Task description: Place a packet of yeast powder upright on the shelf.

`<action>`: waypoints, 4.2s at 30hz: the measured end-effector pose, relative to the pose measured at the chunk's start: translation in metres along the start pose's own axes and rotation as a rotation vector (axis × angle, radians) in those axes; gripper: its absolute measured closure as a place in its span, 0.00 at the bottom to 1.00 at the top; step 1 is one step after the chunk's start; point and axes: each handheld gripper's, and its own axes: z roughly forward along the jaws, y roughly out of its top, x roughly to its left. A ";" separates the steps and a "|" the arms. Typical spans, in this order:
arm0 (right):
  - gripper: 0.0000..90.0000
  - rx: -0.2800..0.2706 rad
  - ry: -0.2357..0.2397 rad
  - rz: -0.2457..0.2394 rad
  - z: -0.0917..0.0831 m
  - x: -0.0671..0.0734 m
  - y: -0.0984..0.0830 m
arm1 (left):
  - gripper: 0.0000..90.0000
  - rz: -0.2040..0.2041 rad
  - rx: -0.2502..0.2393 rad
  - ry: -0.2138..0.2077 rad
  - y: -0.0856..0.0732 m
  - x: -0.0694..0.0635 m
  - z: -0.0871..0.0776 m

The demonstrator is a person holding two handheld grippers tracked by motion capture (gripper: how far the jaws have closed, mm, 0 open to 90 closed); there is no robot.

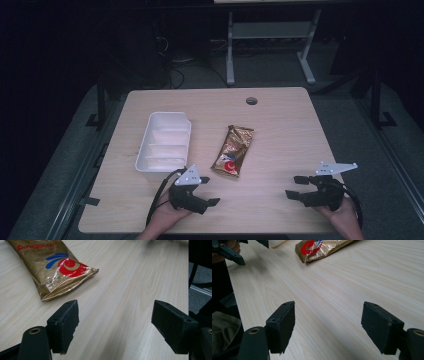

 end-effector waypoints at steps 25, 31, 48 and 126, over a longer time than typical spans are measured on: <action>0.25 -0.021 0.038 0.005 0.009 -0.006 0.027 | 0.74 -0.016 0.053 0.059 0.025 0.000 0.009; 0.25 -0.010 0.027 0.009 0.020 -0.013 0.050 | 0.91 -0.089 0.077 0.074 0.039 0.015 0.020; 0.25 -0.006 0.041 0.035 0.060 -0.028 0.098 | 1.00 -0.114 0.182 0.174 0.072 0.046 0.060; 0.99 -0.054 0.085 -0.160 0.088 -0.017 0.180 | 0.23 -0.345 0.021 0.059 0.066 0.083 0.075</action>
